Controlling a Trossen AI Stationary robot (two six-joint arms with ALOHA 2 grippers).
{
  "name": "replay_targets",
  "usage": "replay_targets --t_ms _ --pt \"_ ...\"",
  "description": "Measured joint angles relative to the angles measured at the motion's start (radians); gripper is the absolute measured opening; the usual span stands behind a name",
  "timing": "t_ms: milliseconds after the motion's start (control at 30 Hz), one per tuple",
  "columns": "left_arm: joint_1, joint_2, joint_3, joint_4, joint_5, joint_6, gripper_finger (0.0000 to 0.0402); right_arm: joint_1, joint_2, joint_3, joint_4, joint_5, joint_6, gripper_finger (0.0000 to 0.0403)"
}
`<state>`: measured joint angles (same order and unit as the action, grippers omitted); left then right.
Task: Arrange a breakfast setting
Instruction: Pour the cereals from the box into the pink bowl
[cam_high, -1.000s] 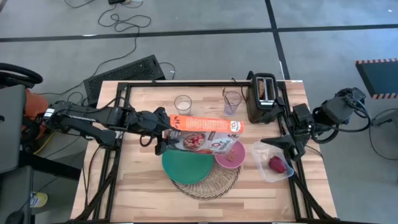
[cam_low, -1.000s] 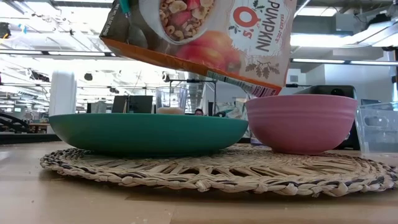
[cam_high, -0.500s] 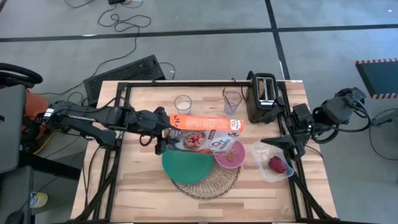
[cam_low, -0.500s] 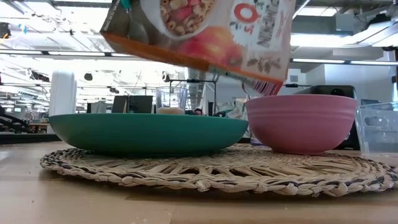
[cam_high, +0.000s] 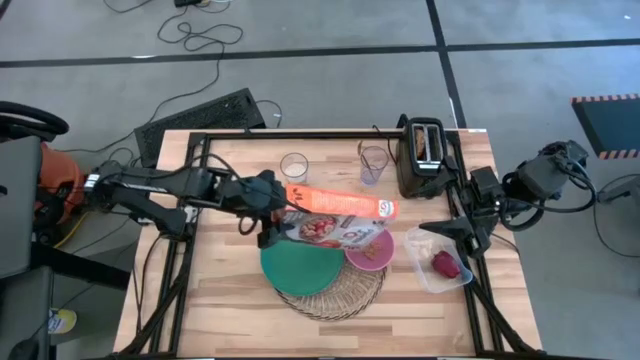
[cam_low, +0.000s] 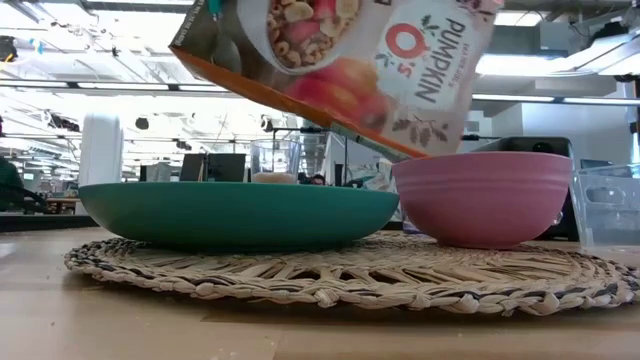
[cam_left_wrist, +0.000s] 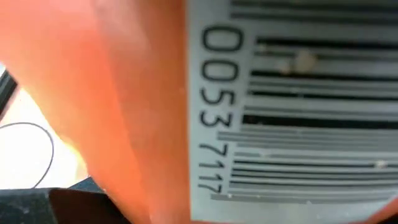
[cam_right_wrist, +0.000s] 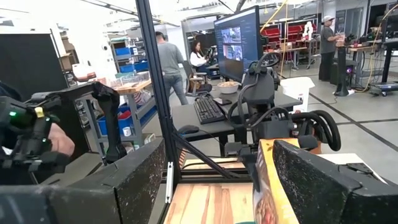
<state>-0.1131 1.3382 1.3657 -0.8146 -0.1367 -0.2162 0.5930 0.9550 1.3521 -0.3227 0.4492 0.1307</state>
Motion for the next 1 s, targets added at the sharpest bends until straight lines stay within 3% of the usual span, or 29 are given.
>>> replay_targets --t_ms 267,1000 --pt "0.0 0.042 0.041 -0.003 -0.001 0.028 0.0277 0.0 0.0 0.0 -0.005 0.0 0.001 0.0327" --pt "0.0 -0.036 0.034 0.009 -0.045 0.037 0.0277 0.0 -0.002 0.0 -0.02 0.001 0.003 0.0327"
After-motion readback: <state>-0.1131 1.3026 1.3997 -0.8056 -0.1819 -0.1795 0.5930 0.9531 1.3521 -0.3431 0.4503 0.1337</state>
